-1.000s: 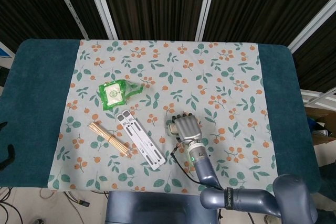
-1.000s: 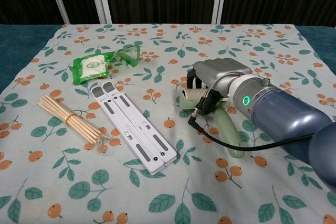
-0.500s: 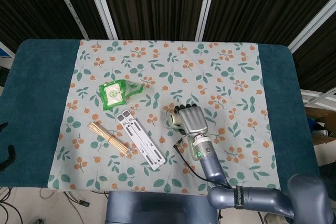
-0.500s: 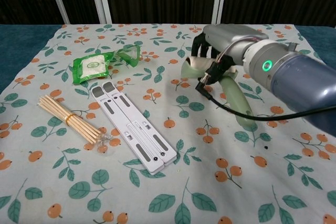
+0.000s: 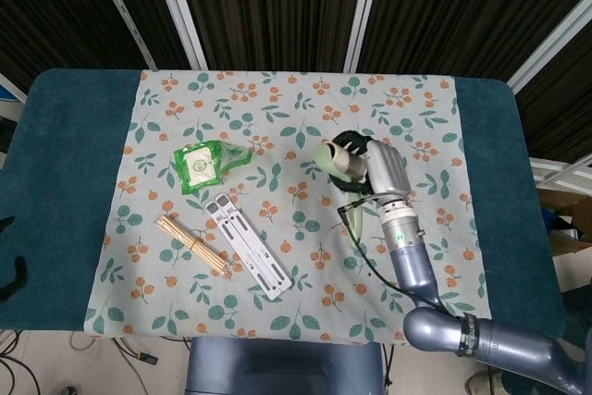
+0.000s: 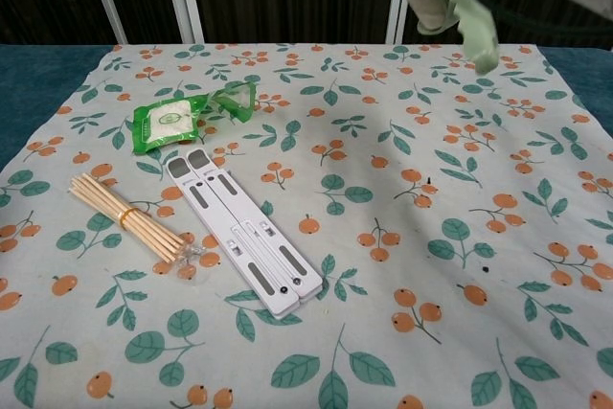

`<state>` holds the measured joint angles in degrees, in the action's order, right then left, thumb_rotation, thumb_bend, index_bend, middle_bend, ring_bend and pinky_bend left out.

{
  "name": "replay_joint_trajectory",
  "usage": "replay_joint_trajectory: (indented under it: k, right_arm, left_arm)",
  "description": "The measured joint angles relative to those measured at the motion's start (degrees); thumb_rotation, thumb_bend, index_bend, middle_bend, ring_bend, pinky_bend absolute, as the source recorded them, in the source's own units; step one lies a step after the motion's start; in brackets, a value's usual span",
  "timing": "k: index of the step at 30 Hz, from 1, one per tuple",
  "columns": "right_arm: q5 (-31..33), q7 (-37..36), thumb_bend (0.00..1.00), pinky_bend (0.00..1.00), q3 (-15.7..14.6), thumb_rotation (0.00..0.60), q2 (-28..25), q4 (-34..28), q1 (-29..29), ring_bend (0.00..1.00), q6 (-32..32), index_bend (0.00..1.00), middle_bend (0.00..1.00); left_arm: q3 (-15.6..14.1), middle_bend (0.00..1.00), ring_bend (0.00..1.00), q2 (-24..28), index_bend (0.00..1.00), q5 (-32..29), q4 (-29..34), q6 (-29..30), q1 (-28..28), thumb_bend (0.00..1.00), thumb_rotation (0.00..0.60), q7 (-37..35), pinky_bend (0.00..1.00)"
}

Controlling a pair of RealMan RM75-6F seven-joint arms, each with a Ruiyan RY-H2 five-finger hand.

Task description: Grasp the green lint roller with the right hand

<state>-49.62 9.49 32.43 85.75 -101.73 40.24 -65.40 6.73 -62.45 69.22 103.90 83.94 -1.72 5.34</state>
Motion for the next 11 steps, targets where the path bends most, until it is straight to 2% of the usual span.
replay_joint_trajectory:
  k: [5,11]
  right_arm:
    - [-0.26,-9.08,0.45,0.42,4.05,0.6,-4.09,-0.63,-2.25,0.5,1.65,0.41,0.46]
    - [-1.74,-15.93,0.45,0.42,5.87,0.6,-5.92,0.26,-3.84,0.5,1.59,0.41,0.46]
  left_arm:
    - [-0.05,0.0,0.0,-0.04,0.15,0.01,0.07,0.06,0.03,0.55,0.6,0.06,0.0]
    - [-0.07,0.0,0.0,-0.01,0.15,-0.03,0.13,0.06,0.03,0.55,0.6,0.06,0.0]
